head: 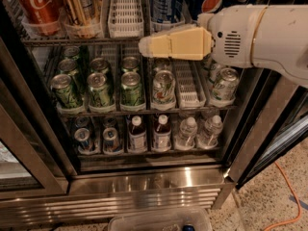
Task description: Pick pepsi can from top shelf of fridge
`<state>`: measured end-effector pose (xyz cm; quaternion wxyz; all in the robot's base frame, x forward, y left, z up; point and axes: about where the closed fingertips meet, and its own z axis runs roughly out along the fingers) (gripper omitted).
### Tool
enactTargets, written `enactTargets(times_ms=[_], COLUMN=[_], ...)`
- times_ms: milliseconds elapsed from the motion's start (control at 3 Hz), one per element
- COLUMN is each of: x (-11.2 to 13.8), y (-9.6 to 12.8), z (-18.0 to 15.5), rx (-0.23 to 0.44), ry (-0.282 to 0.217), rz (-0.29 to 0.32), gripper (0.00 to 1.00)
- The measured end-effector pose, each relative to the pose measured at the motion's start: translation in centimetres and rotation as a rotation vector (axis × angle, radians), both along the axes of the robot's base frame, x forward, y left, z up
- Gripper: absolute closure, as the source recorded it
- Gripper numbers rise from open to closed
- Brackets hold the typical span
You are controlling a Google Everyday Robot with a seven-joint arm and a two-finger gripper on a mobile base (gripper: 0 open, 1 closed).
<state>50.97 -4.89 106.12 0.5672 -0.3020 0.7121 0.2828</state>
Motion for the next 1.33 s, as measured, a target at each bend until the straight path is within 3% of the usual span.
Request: enactTargets(times_ms=[333,1000,1333], x=[0.5,1.7,1.9], y=[-0.5,-1.2,-0.5], z=[-0.8,-0.6,0.2], rx=[-0.033,-0.033,-0.02], ry=[-0.007,-0.03,-0.06], rz=[-0.005,-0.021,-0.009], gripper=[0.0,0.0,0.0])
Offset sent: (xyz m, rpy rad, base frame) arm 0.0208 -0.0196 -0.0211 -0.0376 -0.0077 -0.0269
